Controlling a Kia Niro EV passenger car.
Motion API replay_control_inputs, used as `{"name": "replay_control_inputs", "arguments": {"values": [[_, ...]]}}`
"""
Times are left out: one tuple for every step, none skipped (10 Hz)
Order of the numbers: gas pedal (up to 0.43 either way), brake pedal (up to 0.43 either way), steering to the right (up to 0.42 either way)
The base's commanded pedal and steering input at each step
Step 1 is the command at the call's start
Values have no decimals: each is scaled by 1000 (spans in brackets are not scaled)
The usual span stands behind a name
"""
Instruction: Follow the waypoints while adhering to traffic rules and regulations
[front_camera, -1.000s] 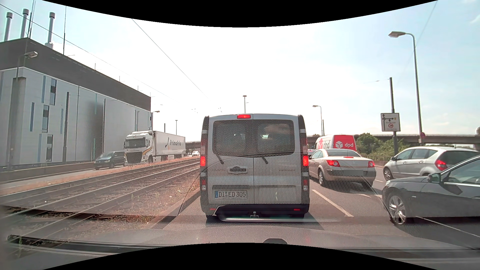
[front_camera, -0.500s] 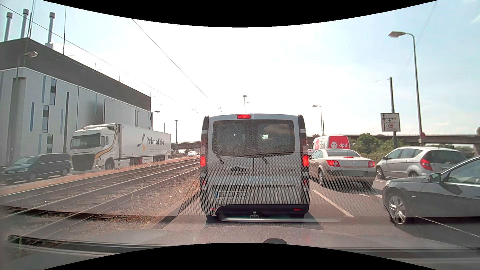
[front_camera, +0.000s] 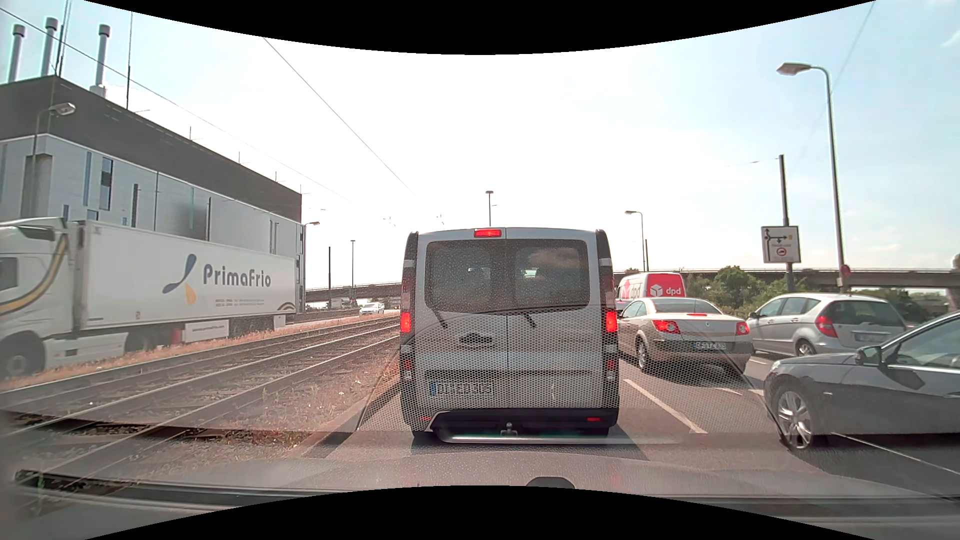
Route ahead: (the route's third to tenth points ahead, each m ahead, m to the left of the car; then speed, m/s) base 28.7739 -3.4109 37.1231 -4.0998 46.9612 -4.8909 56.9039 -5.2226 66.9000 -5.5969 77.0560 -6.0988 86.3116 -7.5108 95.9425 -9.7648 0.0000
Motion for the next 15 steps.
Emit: {"name": "replay_control_inputs", "arguments": {"values": [[0,299,-19],[0,299,-18],[0,299,-19],[0,299,-19],[0,299,-18],[0,299,-19],[0,299,-18],[0,299,-19],[0,299,-19],[0,299,-18],[0,299,-18],[0,299,-19],[0,299,-18],[0,299,-19],[0,299,-19]]}}
